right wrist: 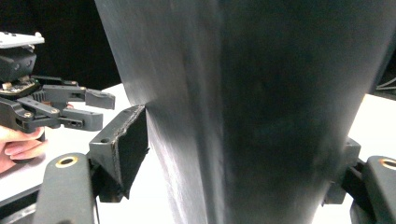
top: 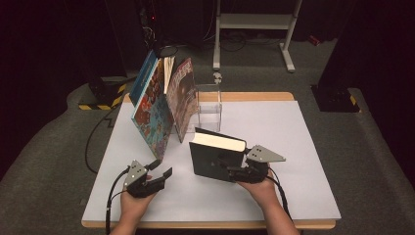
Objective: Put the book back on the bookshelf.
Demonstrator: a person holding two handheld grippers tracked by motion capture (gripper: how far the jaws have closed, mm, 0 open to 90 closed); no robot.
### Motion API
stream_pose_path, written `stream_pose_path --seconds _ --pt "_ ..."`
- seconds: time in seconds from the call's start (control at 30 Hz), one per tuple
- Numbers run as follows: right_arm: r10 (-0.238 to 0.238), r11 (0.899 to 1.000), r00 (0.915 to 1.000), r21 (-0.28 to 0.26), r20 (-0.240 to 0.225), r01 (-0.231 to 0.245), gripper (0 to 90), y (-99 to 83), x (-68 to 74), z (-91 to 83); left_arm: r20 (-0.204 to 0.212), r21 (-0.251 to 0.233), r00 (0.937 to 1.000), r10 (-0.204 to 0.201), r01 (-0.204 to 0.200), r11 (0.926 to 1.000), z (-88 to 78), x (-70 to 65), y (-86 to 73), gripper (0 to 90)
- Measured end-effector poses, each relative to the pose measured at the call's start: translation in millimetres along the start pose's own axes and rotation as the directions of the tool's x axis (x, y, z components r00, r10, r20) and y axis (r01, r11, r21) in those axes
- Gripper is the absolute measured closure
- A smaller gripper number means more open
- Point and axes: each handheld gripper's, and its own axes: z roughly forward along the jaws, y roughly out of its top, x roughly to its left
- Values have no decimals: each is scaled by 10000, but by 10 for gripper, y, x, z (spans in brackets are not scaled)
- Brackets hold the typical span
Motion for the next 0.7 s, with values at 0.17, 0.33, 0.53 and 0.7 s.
stream_pose_path --seconds 0.17,0.33,0.53,0.7 --pt "-96 9999 9997 -100 -212 94 320 1 -13 14 -77 33 10000 32 -32 10000 -16 15 -6 391" --pt "-487 9985 9982 -258 -339 479 524 -21 34 -23 -96 60 10000 6 -5 10000 -12 24 -6 391" --pt "-578 9981 9977 -247 -343 570 537 -15 105 -23 -53 77 10000 -18 19 10000 2 16 -7 392" --pt "-505 9981 9987 -352 9 505 541 15 199 -3 -15 125 10000 10 -10 9999 11 20 -11 392"
